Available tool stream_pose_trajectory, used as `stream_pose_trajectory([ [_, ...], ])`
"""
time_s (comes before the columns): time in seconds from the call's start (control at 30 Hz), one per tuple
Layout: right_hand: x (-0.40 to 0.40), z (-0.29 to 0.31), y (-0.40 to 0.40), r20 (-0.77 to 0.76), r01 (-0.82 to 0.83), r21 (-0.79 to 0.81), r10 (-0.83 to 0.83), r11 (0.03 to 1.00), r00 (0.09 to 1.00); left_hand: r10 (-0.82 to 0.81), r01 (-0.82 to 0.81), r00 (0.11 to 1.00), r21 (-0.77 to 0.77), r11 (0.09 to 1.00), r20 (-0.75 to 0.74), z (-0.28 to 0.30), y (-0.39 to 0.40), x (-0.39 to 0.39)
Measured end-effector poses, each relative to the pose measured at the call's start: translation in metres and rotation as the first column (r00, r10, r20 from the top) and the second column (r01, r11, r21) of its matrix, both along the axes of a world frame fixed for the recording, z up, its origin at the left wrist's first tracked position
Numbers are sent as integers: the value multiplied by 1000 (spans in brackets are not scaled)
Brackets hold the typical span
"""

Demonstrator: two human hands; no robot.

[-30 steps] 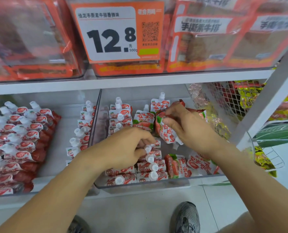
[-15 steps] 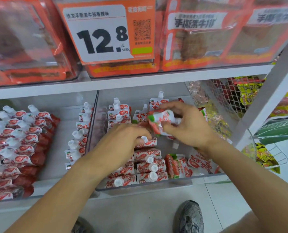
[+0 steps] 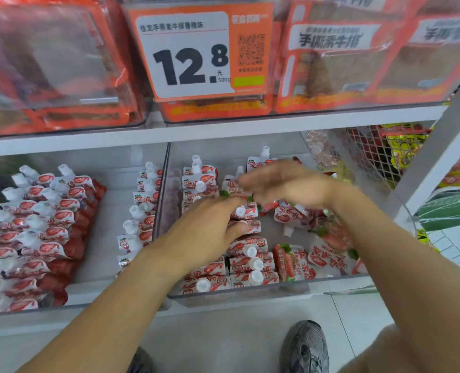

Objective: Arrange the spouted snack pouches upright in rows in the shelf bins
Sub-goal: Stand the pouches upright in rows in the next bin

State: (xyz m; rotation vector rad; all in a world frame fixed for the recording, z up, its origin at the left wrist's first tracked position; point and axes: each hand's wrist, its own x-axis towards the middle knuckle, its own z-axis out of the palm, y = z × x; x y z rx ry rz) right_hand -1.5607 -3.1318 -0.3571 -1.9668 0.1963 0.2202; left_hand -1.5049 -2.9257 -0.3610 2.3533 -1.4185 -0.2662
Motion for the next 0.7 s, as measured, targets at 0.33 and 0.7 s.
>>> stream_pose_trajectory([
  [0.33,82,-29,-6,-166,-228,-892,187,390,968,-18,18,1000,5,1000,-5,0,1,3],
  [0.7,54,-23,-14,181,22,-576,101,817,978,79,-80,997,-21,997,-14,-2,-5,6],
])
